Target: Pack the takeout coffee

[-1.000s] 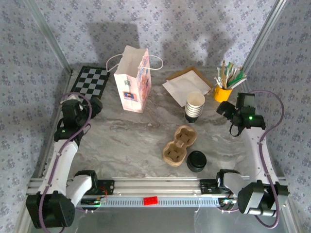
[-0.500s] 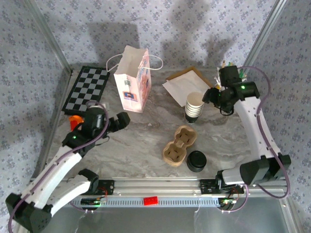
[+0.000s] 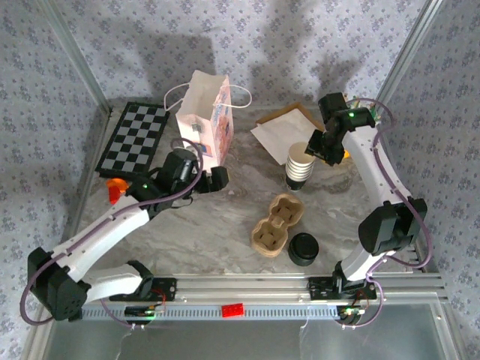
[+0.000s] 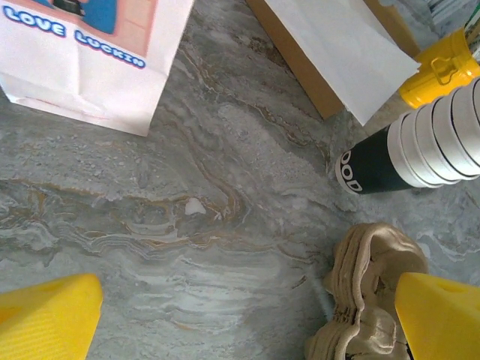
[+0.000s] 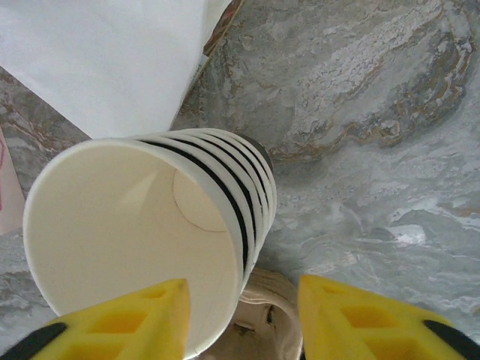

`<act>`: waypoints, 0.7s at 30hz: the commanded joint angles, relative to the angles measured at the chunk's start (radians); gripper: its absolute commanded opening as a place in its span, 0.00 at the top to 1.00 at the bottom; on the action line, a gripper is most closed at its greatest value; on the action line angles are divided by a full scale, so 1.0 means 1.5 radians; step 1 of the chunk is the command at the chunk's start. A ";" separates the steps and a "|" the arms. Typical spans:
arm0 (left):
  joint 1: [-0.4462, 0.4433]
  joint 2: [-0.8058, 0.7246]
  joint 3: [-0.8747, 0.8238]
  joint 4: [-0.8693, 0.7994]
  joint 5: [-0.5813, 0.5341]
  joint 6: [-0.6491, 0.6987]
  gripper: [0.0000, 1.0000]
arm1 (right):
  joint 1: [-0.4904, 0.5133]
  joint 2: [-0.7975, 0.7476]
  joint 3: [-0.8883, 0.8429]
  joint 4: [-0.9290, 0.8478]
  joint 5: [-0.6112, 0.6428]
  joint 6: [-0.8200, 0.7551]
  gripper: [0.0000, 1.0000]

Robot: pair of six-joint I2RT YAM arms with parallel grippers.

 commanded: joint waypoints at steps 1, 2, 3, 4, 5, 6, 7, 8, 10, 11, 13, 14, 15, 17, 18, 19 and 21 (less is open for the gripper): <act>-0.015 0.013 0.040 0.006 0.001 0.026 0.00 | -0.004 0.004 -0.008 -0.006 -0.014 0.011 0.61; -0.016 0.014 0.043 0.007 0.000 0.027 0.00 | -0.005 0.008 -0.008 -0.004 -0.021 0.007 0.63; -0.017 0.016 0.046 0.006 0.000 0.027 0.00 | -0.006 0.013 -0.005 -0.004 -0.023 0.005 0.66; -0.017 0.015 0.048 0.005 -0.003 0.024 0.00 | -0.006 0.017 0.000 -0.001 -0.024 0.002 0.69; -0.017 0.015 0.048 0.006 -0.003 0.024 0.00 | -0.006 0.019 0.006 -0.001 -0.025 -0.002 0.72; -0.017 0.016 0.049 0.007 -0.004 0.024 0.00 | -0.005 0.023 0.013 -0.005 -0.020 -0.005 0.73; -0.016 0.016 0.049 0.006 -0.007 0.024 0.00 | -0.004 0.025 0.017 -0.011 -0.014 -0.006 0.73; -0.017 0.016 0.049 0.006 -0.009 0.024 0.00 | -0.004 0.029 0.017 -0.016 -0.014 -0.007 0.74; -0.017 0.018 0.050 0.007 -0.011 0.024 0.00 | -0.008 0.033 0.012 -0.015 -0.019 -0.007 0.79; -0.017 0.019 0.052 0.007 -0.010 0.025 0.00 | -0.009 0.035 0.012 -0.014 -0.022 -0.007 0.80; -0.017 0.024 0.059 0.003 -0.010 0.030 0.00 | -0.009 0.040 0.017 -0.012 -0.025 -0.006 0.81; -0.017 0.026 0.063 -0.001 -0.010 0.033 0.00 | -0.009 0.041 0.020 -0.010 -0.028 -0.007 0.83; -0.017 0.029 0.071 -0.004 -0.011 0.036 0.00 | -0.010 0.042 0.026 -0.011 -0.031 -0.007 0.85; -0.017 0.034 0.081 -0.006 -0.011 0.042 0.00 | -0.009 0.043 0.042 -0.014 -0.030 -0.007 0.89; -0.016 0.036 0.084 -0.009 -0.012 0.044 0.00 | -0.009 0.044 0.051 -0.020 -0.027 -0.007 0.91; -0.017 0.039 0.089 -0.011 -0.014 0.045 0.00 | -0.010 0.044 0.059 -0.024 -0.027 -0.007 0.92; -0.017 0.042 0.092 -0.013 -0.011 0.048 0.00 | -0.014 0.042 0.065 -0.028 -0.028 -0.007 0.94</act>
